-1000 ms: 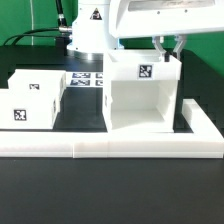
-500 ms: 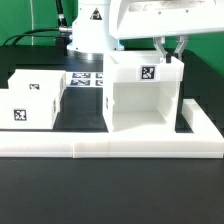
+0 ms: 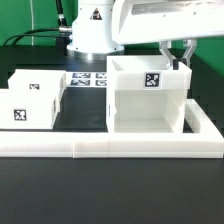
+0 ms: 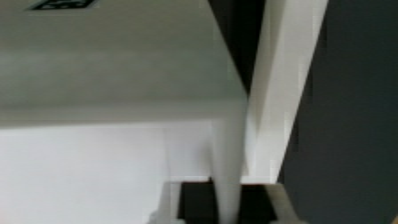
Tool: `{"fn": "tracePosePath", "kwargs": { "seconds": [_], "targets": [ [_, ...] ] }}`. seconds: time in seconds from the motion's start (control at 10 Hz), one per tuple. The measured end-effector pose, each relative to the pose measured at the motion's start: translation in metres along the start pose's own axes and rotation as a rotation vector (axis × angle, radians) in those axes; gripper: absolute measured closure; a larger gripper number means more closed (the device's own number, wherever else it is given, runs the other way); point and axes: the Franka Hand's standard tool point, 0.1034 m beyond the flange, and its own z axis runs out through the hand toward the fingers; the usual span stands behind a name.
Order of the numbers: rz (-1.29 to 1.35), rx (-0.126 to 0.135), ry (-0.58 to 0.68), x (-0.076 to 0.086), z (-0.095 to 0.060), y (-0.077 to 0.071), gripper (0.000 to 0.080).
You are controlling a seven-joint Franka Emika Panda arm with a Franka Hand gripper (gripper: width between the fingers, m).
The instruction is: Assemble drawer
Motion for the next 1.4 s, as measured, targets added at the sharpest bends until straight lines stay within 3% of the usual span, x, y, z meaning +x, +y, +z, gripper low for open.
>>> {"fn": "tracePosePath", "kwargs": {
  "seconds": [0.6, 0.7, 1.0, 1.2, 1.4],
  "targets": [
    [0.454, 0.017, 0.042, 0.008, 0.0, -0.003, 0.0758],
    [0.496, 0.025, 0.064, 0.012, 0.0, 0.003, 0.0754],
    [0.646, 0.055, 0.077, 0.017, -0.004, -0.003, 0.0751],
    [0.804, 0.059, 0.078, 0.017, -0.005, 0.003, 0.0748],
    [0.977, 0.078, 0.089, 0.019, -0.008, 0.013, 0.0747]
  ]
}}
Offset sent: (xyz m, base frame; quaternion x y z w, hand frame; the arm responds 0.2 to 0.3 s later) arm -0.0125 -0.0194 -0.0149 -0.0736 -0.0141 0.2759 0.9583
